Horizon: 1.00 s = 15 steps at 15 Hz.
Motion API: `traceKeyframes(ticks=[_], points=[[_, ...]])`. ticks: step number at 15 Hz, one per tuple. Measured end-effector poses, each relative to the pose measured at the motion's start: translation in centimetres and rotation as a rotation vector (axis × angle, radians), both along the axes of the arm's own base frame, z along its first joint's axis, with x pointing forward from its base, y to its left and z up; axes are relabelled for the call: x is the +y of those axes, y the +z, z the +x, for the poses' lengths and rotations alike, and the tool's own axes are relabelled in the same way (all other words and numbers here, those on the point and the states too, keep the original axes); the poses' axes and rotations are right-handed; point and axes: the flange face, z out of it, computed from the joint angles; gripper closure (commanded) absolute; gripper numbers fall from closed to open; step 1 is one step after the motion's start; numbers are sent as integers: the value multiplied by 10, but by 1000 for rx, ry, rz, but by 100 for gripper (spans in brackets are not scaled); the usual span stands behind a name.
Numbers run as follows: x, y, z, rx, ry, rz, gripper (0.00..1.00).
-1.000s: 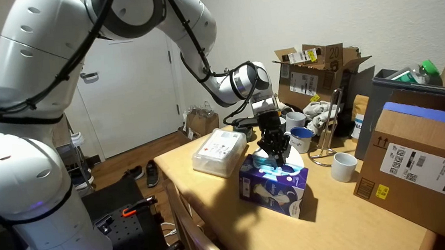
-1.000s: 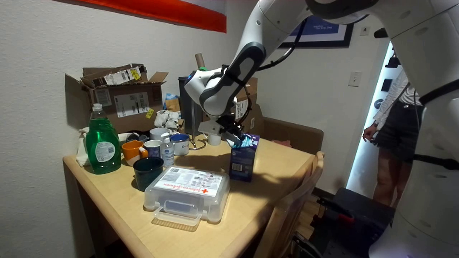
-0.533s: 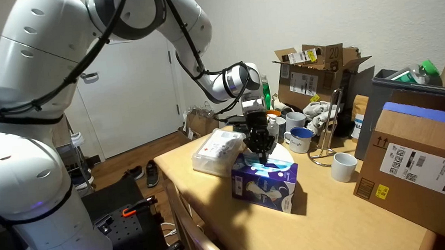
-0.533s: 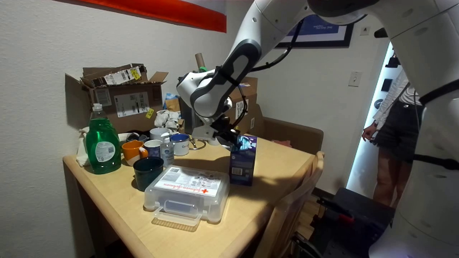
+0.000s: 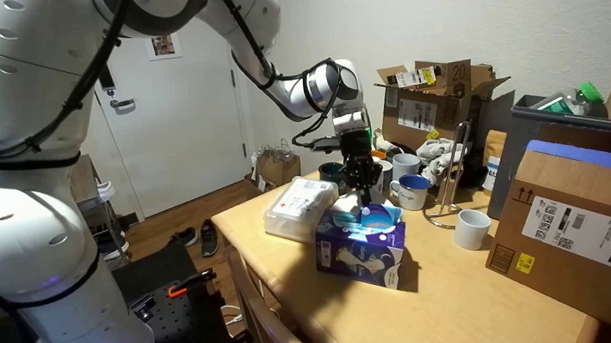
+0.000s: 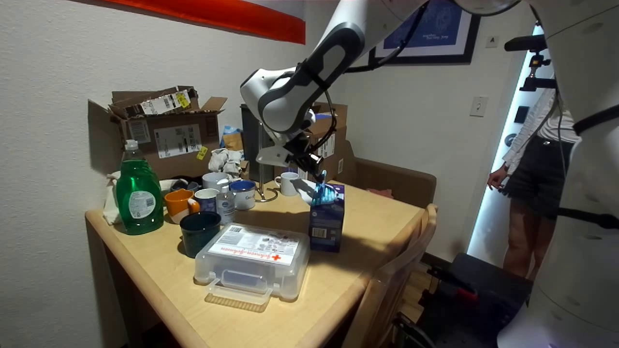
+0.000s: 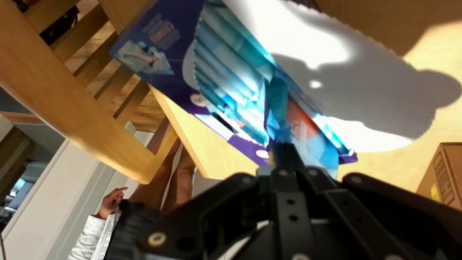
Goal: Take a packet out of the box and place it on the table
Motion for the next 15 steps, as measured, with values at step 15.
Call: traceKeyframes(ticks=[15], points=[[-86,210,-72,-323,-78,225,100]])
